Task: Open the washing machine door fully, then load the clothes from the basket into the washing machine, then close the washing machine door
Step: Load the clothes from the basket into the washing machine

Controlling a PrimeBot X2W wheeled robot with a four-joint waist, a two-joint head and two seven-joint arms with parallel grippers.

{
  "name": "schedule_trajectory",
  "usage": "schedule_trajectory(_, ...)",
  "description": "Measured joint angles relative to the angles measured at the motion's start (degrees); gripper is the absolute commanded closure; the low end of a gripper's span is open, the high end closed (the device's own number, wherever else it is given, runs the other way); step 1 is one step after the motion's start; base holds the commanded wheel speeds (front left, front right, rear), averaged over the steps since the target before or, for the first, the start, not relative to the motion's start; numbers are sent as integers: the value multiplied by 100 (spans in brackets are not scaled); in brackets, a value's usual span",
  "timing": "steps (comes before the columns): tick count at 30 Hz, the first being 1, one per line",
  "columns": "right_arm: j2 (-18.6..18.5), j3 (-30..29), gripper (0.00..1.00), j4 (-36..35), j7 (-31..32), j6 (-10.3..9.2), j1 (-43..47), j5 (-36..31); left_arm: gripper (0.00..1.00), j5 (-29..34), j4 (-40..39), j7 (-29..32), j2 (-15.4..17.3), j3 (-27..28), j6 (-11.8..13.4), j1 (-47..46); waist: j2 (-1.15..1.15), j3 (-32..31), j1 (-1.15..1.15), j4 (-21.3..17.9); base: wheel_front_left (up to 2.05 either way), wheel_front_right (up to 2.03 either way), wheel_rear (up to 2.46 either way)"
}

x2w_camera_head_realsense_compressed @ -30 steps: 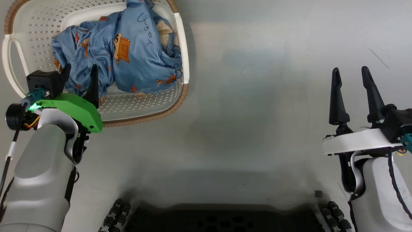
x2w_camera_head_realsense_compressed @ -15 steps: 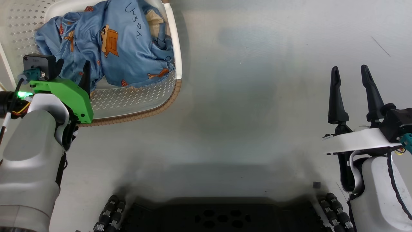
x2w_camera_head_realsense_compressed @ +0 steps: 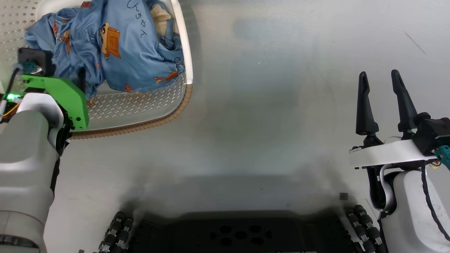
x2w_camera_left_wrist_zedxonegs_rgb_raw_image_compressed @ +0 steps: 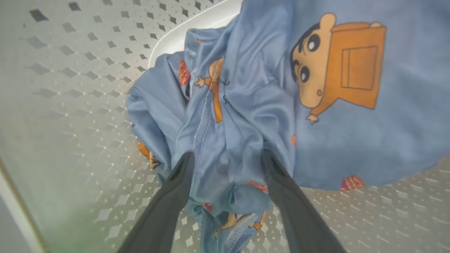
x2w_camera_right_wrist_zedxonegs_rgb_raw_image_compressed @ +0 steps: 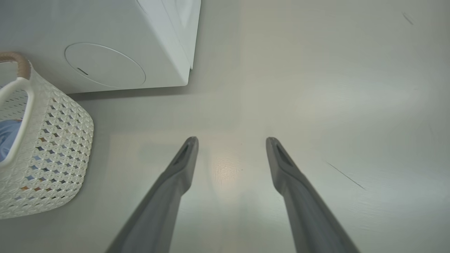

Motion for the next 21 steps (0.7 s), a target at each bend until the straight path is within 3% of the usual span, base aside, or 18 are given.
schedule_trajectory(21, 4, 74, 0, -54, 0, -44, 2, 76, 0, 320, 554, 512, -23, -354, -1, -560, 0, 116, 0, -190, 0, 0, 0)
